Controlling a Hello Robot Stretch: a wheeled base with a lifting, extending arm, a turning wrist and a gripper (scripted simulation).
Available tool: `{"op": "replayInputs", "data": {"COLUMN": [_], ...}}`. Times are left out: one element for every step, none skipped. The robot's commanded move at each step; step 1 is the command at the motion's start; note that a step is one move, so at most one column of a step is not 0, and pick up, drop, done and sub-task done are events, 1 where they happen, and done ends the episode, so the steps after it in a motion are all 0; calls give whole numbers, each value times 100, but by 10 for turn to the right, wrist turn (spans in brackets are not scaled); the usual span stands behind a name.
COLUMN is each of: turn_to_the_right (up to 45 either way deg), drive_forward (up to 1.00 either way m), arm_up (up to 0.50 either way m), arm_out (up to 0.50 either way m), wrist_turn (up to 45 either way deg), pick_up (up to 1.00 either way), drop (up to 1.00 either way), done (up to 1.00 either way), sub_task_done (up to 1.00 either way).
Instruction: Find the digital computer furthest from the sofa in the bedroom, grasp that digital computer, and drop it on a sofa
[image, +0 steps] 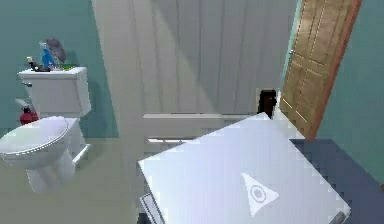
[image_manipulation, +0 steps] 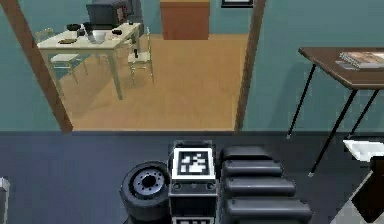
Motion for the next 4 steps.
{"op": "replayInputs", "data": {"turn_to_the_right": [450,270,30,0], "drive_forward": [0,0,0,75], "arm_up": [0,0,0,0], "arm_out": [0,0,0,0], "wrist_turn": [0,0,0,0], "pick_up": [0,0,0,0], "drop": [0,0,0,0], "done": [0,0,0,0], "sub_task_done": [0,0,0,0]}}
